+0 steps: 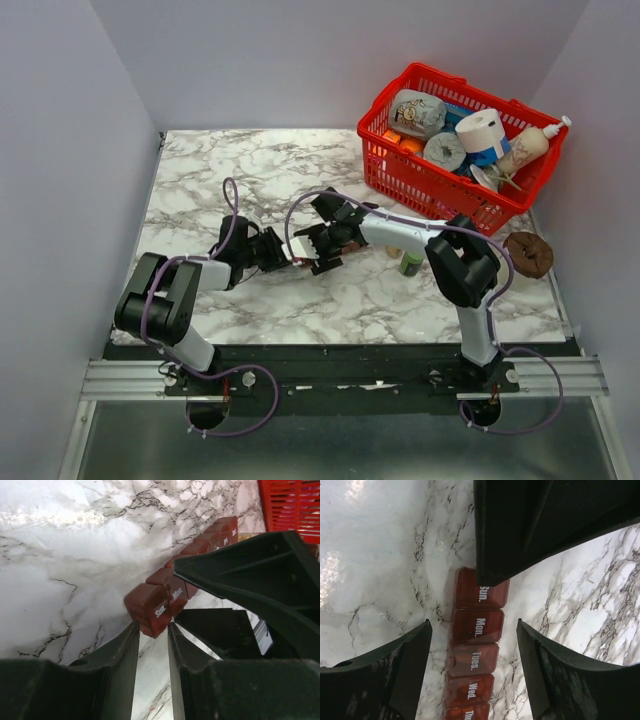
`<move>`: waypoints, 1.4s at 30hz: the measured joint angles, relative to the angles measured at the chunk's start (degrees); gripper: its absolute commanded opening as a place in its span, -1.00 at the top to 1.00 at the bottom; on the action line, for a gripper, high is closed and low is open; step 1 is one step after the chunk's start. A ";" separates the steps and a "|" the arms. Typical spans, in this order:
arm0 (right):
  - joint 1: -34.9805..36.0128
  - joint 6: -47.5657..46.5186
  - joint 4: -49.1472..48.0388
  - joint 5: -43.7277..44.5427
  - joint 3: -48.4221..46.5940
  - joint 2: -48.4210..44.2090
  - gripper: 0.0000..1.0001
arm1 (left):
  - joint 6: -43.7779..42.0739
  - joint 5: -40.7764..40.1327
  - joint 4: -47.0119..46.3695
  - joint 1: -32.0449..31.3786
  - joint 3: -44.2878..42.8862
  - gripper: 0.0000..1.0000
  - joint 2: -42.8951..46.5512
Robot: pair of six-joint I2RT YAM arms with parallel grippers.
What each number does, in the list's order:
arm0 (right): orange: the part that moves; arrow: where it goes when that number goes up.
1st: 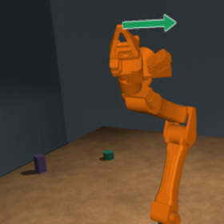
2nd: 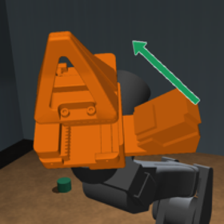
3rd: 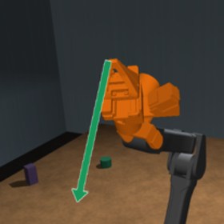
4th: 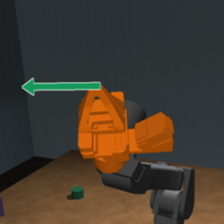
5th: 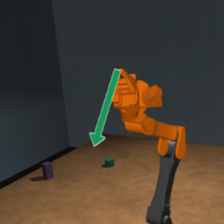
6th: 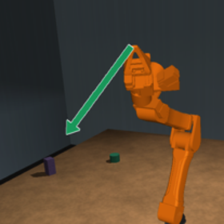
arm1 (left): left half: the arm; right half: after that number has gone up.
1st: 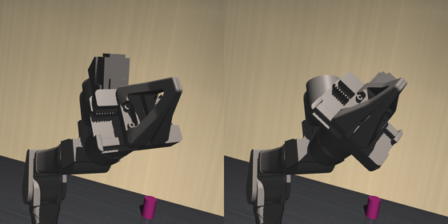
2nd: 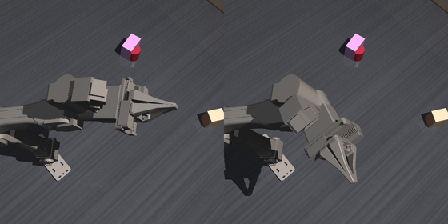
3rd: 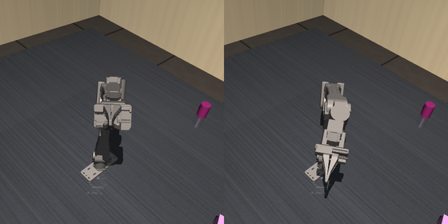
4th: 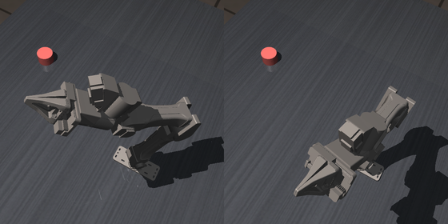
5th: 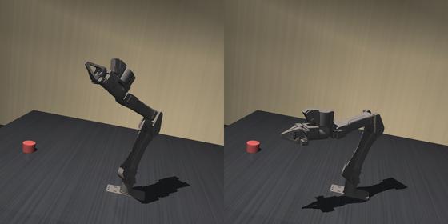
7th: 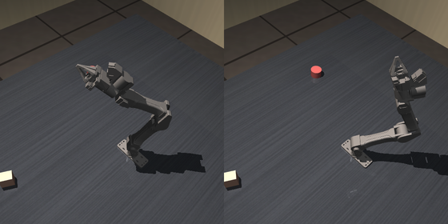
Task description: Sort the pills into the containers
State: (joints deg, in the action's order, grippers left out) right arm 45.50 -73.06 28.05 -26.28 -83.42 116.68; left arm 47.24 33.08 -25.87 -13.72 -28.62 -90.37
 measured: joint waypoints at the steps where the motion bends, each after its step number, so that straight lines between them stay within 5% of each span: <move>1: 0.04 0.15 -0.11 0.13 0.00 0.33 -0.47 | 0.17 0.13 -0.17 -0.04 0.00 0.24 -0.02; 25: 0.33 2.84 -0.11 1.42 -2.60 2.91 0.14 | -4.55 -3.52 8.72 -2.16 -5.22 0.29 -2.38; 42: -0.17 5.14 8.92 -0.90 -10.88 6.67 0.22 | -7.10 -6.64 11.85 -2.91 -6.49 0.42 -0.76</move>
State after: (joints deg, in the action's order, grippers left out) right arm 45.32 -67.92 36.97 -27.18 -94.30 123.35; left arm 40.14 26.44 -14.02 -16.62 -35.11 -91.13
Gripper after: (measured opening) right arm 0.512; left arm 0.310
